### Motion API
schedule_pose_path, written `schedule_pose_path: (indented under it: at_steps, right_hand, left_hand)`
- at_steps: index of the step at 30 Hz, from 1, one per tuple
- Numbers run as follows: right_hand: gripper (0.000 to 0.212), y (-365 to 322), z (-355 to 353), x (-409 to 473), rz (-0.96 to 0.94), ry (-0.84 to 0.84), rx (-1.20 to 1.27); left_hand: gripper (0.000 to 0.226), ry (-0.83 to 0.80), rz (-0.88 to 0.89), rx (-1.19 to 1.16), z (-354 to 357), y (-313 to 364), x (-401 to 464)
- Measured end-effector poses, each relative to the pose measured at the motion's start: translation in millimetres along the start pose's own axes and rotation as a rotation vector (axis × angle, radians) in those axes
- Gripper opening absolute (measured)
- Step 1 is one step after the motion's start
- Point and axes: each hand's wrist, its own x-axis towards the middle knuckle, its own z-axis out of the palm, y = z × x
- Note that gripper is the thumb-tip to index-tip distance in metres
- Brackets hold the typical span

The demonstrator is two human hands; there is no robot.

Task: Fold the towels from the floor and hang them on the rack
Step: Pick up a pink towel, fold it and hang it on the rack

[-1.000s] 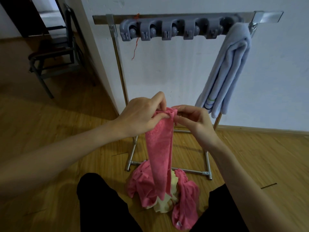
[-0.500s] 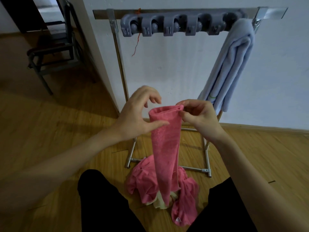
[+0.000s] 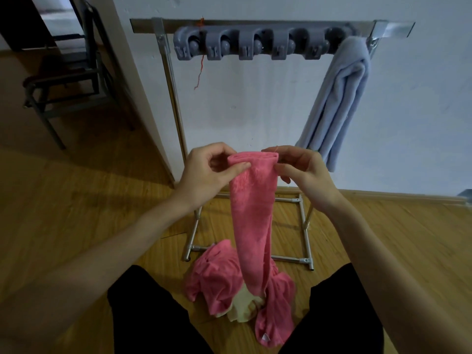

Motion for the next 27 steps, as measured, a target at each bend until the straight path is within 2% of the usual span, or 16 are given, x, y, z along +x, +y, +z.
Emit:
schedule_pose_path:
  at_steps: [4,8,11,15,18,22,24,27]
  right_hand:
    - [0.031,2,-1,-3,-0.012,0.004,-0.022]
    - [0.011,4,4,1,0.001,0.079,-0.017]
    - [0.007,1,14,8,0.018,0.069,0.043]
    - [0.009,1,32,14,0.075,-0.02,0.029]
    - [0.004,-1,44,16,0.094,-0.051,0.042]
    - [0.004,-3,53,20,0.131,-0.023,0.088]
    - [0.003,-2,53,21,0.151,0.023,0.12]
    - [0.005,-1,45,20,0.173,0.161,0.201]
  left_hand:
    - [0.013,0.036,0.014,0.019,5,4,6]
    - [0.012,0.048,0.021,0.028,3,2,7]
    - [0.015,0.016,-0.006,-0.024,-5,-2,-2]
    - [0.047,-0.103,-0.219,-0.109,-17,-32,-27]
    - [0.053,-0.205,-0.468,-0.071,-12,-75,-60]
    - [0.071,-0.275,-0.584,-0.155,7,-123,-93]
    - [0.065,-0.277,-0.651,-0.204,23,-138,-100]
    - [0.041,-0.307,-0.74,-0.18,49,-157,-105]
